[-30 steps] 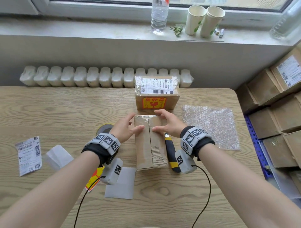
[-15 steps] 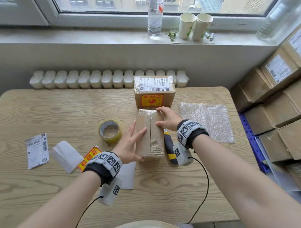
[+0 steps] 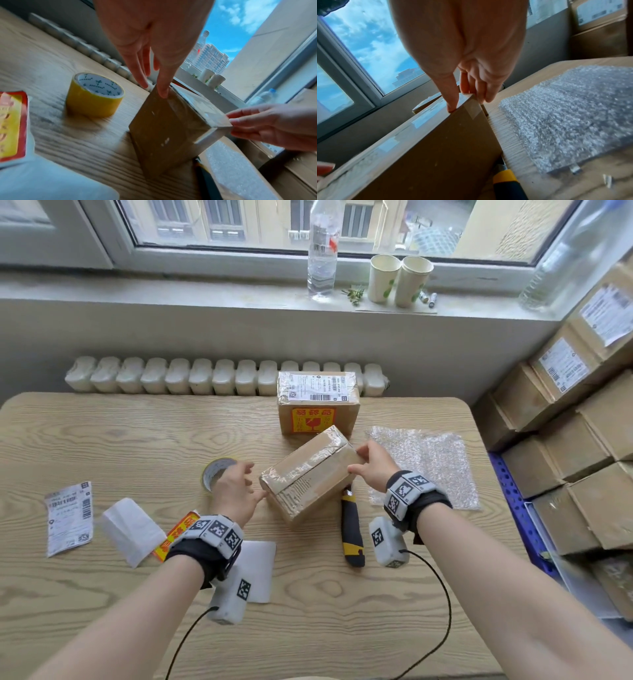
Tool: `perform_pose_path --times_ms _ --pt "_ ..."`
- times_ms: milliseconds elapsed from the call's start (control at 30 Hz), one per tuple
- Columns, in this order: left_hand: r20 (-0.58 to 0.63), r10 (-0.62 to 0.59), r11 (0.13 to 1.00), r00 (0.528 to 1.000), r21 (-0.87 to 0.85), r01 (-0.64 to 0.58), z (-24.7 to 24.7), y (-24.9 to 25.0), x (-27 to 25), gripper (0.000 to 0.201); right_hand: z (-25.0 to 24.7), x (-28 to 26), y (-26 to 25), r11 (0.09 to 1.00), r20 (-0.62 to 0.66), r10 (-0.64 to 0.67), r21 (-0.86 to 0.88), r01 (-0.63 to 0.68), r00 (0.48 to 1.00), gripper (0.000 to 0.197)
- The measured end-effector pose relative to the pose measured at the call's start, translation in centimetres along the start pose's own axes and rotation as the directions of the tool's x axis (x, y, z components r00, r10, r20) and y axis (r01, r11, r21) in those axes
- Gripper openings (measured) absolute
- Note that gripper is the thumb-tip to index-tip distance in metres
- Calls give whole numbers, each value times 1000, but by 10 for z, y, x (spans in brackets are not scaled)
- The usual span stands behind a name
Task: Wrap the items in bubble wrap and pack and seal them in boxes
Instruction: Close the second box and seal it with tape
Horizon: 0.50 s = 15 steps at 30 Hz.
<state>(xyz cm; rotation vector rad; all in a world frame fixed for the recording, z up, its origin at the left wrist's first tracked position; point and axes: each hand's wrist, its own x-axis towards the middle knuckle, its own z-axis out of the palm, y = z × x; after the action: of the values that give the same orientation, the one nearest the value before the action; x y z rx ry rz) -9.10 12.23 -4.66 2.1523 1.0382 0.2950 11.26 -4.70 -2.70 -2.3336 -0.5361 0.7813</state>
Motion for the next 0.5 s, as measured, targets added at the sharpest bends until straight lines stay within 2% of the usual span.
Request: perform_pose_path --times_ms 100,167,267,367,500 --pt "-13 -50 996 999 -73 48 4 1 -8 22 -1 -6 7 999 -23 4 54 -2 1000 33" --pt "-5 -62 992 998 -112 61 6 1 -11 13 -2 -10 9 998 -21 -10 66 12 1000 39" --pt "95 -90 962 991 -250 112 6 10 -9 33 -1 -13 10 994 13 -27 104 25 1000 56" --pt "221 -90 857 971 -480 189 7 20 -3 56 1 -16 15 990 18 -24 137 21 1000 52" --pt "305 -61 807 950 -545 227 11 21 7 71 0 -19 16 987 3 -1 162 1 1000 53"
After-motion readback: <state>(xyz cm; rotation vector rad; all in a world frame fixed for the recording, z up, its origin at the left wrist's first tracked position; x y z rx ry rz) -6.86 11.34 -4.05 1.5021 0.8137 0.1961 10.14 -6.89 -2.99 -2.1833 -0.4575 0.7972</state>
